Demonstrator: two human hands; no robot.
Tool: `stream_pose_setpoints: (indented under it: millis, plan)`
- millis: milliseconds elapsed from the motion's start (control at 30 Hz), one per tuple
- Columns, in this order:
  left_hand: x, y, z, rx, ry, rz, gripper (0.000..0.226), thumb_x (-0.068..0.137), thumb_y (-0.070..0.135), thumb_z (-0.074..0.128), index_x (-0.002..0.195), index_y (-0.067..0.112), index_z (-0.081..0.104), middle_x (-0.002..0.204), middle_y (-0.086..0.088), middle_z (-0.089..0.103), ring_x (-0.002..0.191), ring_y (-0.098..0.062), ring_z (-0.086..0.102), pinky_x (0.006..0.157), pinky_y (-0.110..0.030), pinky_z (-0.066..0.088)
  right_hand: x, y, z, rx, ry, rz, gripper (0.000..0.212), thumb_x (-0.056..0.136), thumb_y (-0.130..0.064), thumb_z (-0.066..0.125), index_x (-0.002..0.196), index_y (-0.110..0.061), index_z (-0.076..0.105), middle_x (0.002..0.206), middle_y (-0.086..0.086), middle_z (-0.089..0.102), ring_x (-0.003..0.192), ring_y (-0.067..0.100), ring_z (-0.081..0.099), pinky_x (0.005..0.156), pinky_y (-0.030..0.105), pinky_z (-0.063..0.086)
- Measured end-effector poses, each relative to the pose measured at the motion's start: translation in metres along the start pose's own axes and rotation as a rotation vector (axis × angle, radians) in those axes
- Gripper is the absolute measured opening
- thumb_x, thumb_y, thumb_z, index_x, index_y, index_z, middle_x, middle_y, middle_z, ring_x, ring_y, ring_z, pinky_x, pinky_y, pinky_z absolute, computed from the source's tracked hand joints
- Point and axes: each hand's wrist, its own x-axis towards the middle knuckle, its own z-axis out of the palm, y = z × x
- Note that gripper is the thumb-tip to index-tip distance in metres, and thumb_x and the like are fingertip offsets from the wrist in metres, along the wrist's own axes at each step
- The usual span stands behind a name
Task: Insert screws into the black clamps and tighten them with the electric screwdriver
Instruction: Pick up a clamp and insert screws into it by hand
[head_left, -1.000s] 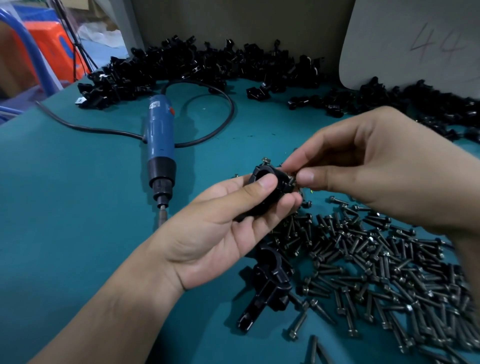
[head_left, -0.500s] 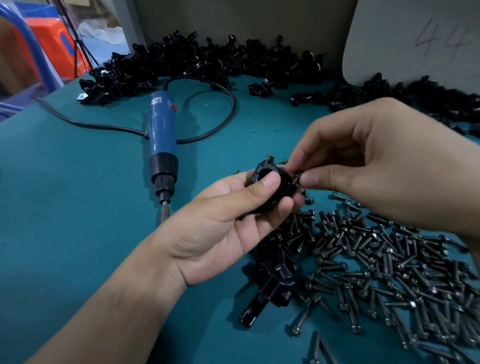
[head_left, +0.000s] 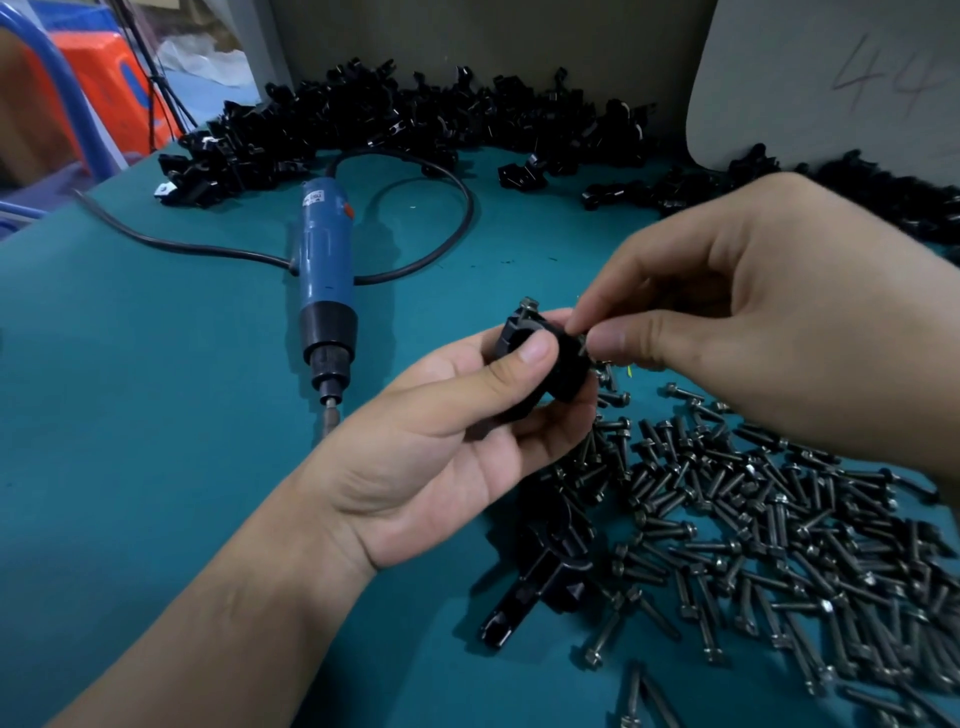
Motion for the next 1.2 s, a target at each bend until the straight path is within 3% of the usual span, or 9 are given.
stream_pose_setpoints:
  millis: [267, 433, 500, 567, 733, 833, 967, 1067, 1200]
  plan:
    - [0.0, 0.003, 0.002, -0.018, 0.018, 0.02, 0.048, 0.088, 0.01, 0.065, 0.134, -0.005, 0.057, 0.117, -0.013, 0.066, 0.104, -0.018, 0.067, 0.097, -0.03, 0.057, 0.0, -0.002, 0.001, 0.009, -0.035, 0.003, 0.011, 0.074, -0.039, 0.07, 0.081, -0.042, 0.078, 0.073, -0.025, 0.073, 0.07, -0.004, 0.07, 0.07, 0.026, 0.061]
    - [-0.001, 0.004, 0.001, 0.013, -0.004, 0.015, 0.041, 0.087, 0.01, 0.065, 0.127, -0.003, 0.062, 0.115, -0.011, 0.068, 0.104, -0.017, 0.067, 0.093, -0.027, 0.057, 0.001, -0.003, 0.003, -0.034, -0.038, 0.023, 0.011, 0.073, -0.044, 0.068, 0.077, -0.041, 0.078, 0.073, -0.031, 0.071, 0.072, -0.009, 0.069, 0.074, 0.025, 0.06]
    - [-0.001, 0.004, 0.001, 0.02, -0.005, 0.009, 0.043, 0.088, 0.011, 0.065, 0.128, -0.004, 0.061, 0.115, -0.011, 0.069, 0.104, -0.016, 0.067, 0.093, -0.027, 0.057, 0.001, -0.004, 0.003, -0.057, -0.047, 0.044, 0.019, 0.07, -0.051, 0.062, 0.075, -0.04, 0.076, 0.071, -0.029, 0.071, 0.068, -0.01, 0.067, 0.067, 0.02, 0.058]
    - [-0.002, 0.004, 0.001, 0.026, 0.005, 0.007, 0.044, 0.087, 0.012, 0.066, 0.128, -0.005, 0.06, 0.116, -0.012, 0.068, 0.105, -0.017, 0.066, 0.094, -0.027, 0.057, 0.002, -0.005, 0.006, -0.096, -0.046, 0.056, 0.029, 0.071, -0.059, 0.057, 0.069, -0.035, 0.073, 0.061, -0.026, 0.066, 0.058, -0.009, 0.062, 0.048, 0.01, 0.047]
    - [-0.003, 0.008, 0.003, 0.064, 0.022, 0.005, 0.058, 0.092, 0.014, 0.063, 0.143, -0.01, 0.048, 0.132, -0.017, 0.055, 0.121, -0.022, 0.054, 0.106, -0.032, 0.052, 0.005, -0.007, 0.018, -0.166, -0.05, 0.086, 0.054, 0.085, -0.068, 0.038, 0.061, -0.024, 0.056, 0.042, -0.01, 0.048, 0.04, 0.009, 0.045, 0.04, 0.017, 0.036]
    - [-0.003, 0.01, 0.002, -0.023, 0.046, 0.018, 0.062, 0.092, 0.009, 0.062, 0.15, 0.0, 0.044, 0.131, -0.014, 0.058, 0.117, -0.022, 0.06, 0.105, -0.034, 0.053, 0.005, -0.006, 0.016, -0.179, -0.114, 0.113, 0.062, 0.084, -0.077, 0.029, 0.072, -0.025, 0.062, 0.052, -0.009, 0.06, 0.046, 0.01, 0.054, 0.04, 0.023, 0.04]
    - [-0.002, 0.007, -0.001, -0.07, 0.06, 0.026, 0.035, 0.087, 0.007, 0.065, 0.122, 0.005, 0.063, 0.118, -0.015, 0.066, 0.107, -0.021, 0.066, 0.101, -0.035, 0.056, 0.002, -0.005, 0.012, -0.138, -0.117, 0.097, 0.029, 0.082, -0.059, 0.04, 0.087, -0.038, 0.061, 0.081, -0.027, 0.065, 0.065, -0.005, 0.059, 0.051, 0.012, 0.042]
    - [-0.002, 0.007, 0.0, -0.035, 0.05, 0.013, 0.042, 0.086, 0.01, 0.068, 0.126, 0.0, 0.061, 0.12, -0.015, 0.066, 0.113, -0.021, 0.064, 0.102, -0.034, 0.055, 0.001, -0.007, 0.016, -0.118, -0.151, 0.115, 0.033, 0.085, -0.055, 0.038, 0.079, -0.03, 0.059, 0.066, -0.022, 0.061, 0.056, -0.003, 0.054, 0.052, 0.01, 0.04]
    - [-0.003, 0.007, -0.001, 0.056, 0.02, -0.002, 0.048, 0.095, 0.011, 0.064, 0.138, -0.007, 0.056, 0.134, -0.018, 0.059, 0.129, -0.025, 0.054, 0.111, -0.037, 0.048, 0.002, -0.005, 0.017, -0.138, -0.221, 0.17, 0.063, 0.087, -0.071, 0.028, 0.08, -0.021, 0.065, 0.043, -0.008, 0.044, 0.036, 0.008, 0.038, 0.037, 0.019, 0.033]
